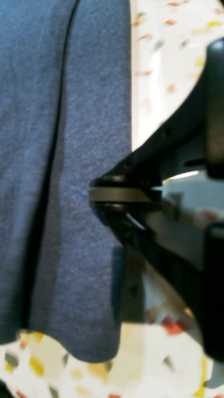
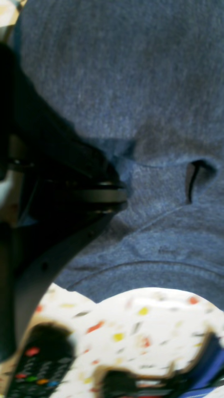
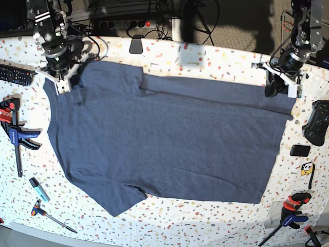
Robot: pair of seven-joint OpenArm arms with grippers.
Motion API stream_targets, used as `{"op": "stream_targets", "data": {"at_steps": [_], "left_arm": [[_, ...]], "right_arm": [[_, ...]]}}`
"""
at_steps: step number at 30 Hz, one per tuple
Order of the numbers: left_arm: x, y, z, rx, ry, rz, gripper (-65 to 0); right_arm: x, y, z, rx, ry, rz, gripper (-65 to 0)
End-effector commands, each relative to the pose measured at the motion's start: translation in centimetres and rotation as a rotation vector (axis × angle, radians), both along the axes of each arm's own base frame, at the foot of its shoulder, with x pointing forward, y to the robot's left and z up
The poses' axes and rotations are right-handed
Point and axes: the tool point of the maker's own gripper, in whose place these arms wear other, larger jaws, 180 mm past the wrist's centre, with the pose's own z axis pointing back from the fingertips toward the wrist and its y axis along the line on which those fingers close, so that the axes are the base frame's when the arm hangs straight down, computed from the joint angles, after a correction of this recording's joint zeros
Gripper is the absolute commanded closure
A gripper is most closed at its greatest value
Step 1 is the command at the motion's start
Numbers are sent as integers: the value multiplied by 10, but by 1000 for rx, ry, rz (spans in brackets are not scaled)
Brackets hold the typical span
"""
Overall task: Fold the T-shirt properly
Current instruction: 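Drag the shirt by the folded edge toward the robot with both grippers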
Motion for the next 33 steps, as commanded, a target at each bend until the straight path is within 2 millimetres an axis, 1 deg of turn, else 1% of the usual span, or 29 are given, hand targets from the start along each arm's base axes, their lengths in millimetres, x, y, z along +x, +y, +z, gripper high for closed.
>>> {"op": "stream_targets", "data": {"at_steps": [1,3,5,9,12,14,18,20,22,24,26,29,31,33], "left_arm": [[-12,4,-6,37,49,-18,0],[-22,0,-5,37,54,-29,0],[-30,1,-2,40,58,-30,0],[-42,13,7,60,51,-3,0],[-45,22,18,78,30,13,0],[-45,23,25,85,15,12,0],[-38,15,40,85,-30,-8,0],[-27,9,58,79,-98,-20,0],[-14,2,83,68,-195,-30,0],[1,4,95,70,-239,5,0],[14,12,93,93,-212,46,0],[27,16,87,97,-182,57,0],[30,21,77,98,-151,70,0],[29,27,63,99,-105,84,0]], "right_arm": [[-6,-7,4,-21,13,-3,0],[-13,-12,8,-28,14,-13,0],[-22,-15,9,-33,22,-17,0],[-34,-17,9,-77,39,10,0],[-36,-17,8,-79,42,11,0],[-35,-16,9,-78,37,13,0],[-35,-15,10,-78,35,15,0],[-34,-15,10,-78,34,15,0],[-34,-15,10,-78,34,15,0],[-35,-15,10,-78,35,15,0],[-34,-15,10,-78,35,15,0],[-34,-15,10,-78,34,15,0],[-34,-15,10,-78,35,15,0],[-34,-15,10,-78,35,15,0]]}}
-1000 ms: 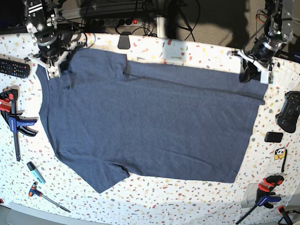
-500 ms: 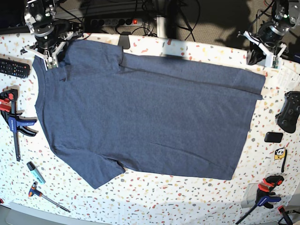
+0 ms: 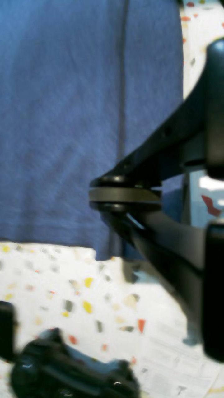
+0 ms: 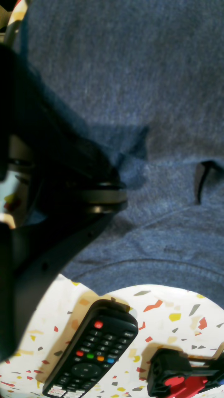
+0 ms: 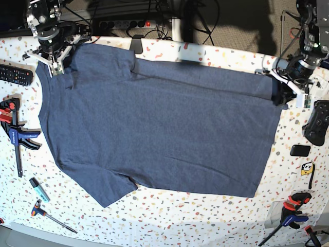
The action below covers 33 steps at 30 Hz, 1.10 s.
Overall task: Fold the T-shirt properly
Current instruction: 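Drag the shirt by the folded edge toward the robot with both grippers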
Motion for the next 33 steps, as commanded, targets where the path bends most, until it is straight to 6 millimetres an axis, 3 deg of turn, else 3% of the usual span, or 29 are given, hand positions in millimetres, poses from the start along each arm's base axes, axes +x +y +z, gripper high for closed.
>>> {"op": "stream_targets", "data": {"at_steps": [1,7,11,14,20,29,33], "left_arm": [[3,6,2,2,-11,7,0],[-14,3,-38,-40,62,20,0],[-40,-7,-70,12,159,-20,0],[-61,-8,-82,31,202,-26,0],[-93,-7,-93,27,254,-23,0],[-100,-5,-97,36,288,-26,0],[-94,-6,-87,41,254,-35,0]], "right_arm": [[3,-3,6,-15,-11,10,0],[6,-2,9,-14,-21,14,0],[10,3,16,-15,-40,27,0],[12,2,19,-49,-44,44,0],[9,0,17,-57,-28,38,0],[-19,-8,4,-71,65,10,0],[-11,-13,12,-77,24,-2,0]]}}
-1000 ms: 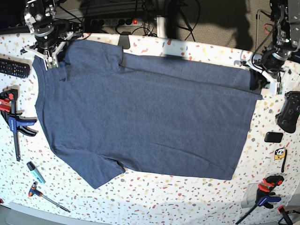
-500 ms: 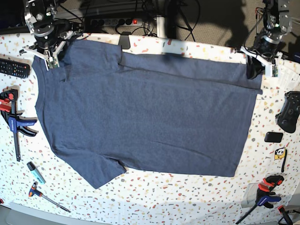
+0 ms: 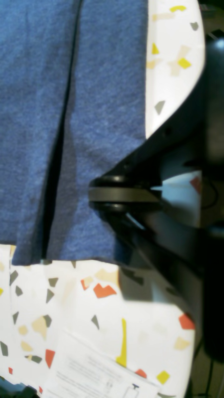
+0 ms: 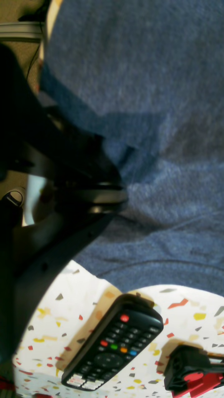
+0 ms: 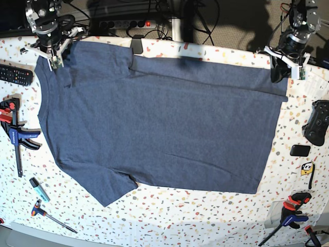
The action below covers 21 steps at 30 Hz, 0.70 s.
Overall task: Fold the T-shirt properly
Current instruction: 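Drag the shirt by the folded edge toward the robot with both grippers, then move the left gripper to the opposite hem corner and grasp it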
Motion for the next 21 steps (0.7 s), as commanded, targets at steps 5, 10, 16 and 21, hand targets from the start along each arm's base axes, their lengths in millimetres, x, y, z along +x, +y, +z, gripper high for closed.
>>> {"op": "stream_targets", "data": {"at_steps": [5,10,16,21], "left_arm": [[-7,11,11,106,92,-38,0],[16,17,55,150,-25,-35,0],[47,30,87,193,-127,-30,-67],[83,36,113,215,-193,-35,-98]], "right_arm": [[23,1,29,-17,-87,14,0],[34,9,49,-10,-141,31,0],[54,12,64,-8,-204,37,0],[85,12,85,-10,-295,36,-47]]}}
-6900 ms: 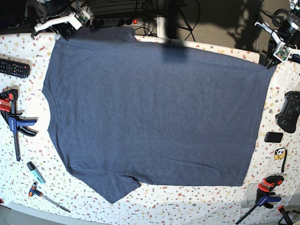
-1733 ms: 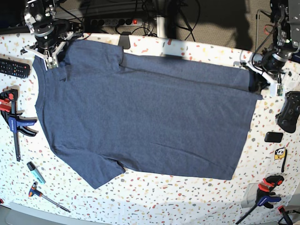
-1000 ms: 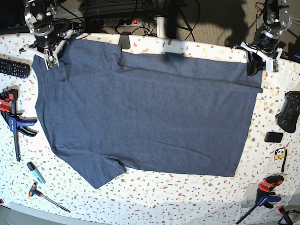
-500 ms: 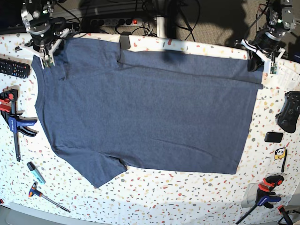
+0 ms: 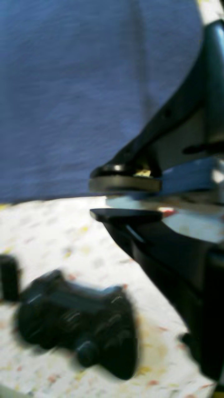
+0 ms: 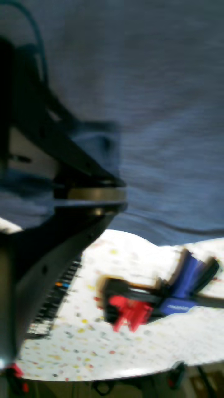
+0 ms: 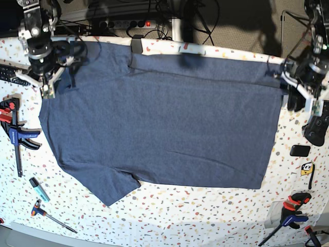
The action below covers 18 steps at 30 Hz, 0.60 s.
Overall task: Fold the T-shirt properly
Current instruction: 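Move the left gripper to the opposite hem corner and grasp it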
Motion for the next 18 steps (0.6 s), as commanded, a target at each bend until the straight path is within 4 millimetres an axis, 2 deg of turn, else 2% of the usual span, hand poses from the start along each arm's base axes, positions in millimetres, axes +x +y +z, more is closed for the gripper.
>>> {"op": "stream_targets", "data": {"at_steps": [1,4,7,12,15,18], "left_arm": [[15,1,20,-18,-67,-11,-99],[41,-4,28,-103,-109,-40,-102],[72,-1,21,-178,-107,-43,-104],[133,-4,12,-266,-74,-62,-150],[169,-10,11,-315,-50,-63,-196],[201,-10,12,-337,-36,-49,-203]], "right_arm": [[12,0,17,-15,-61,15,-65],[29,0,31,-10,-116,16,-77],[42,5,40,66,-151,5,-77],[51,10,39,175,-125,-31,-77],[55,7,40,172,-112,-47,-78],[57,6,43,164,-119,-49,-78]]}}
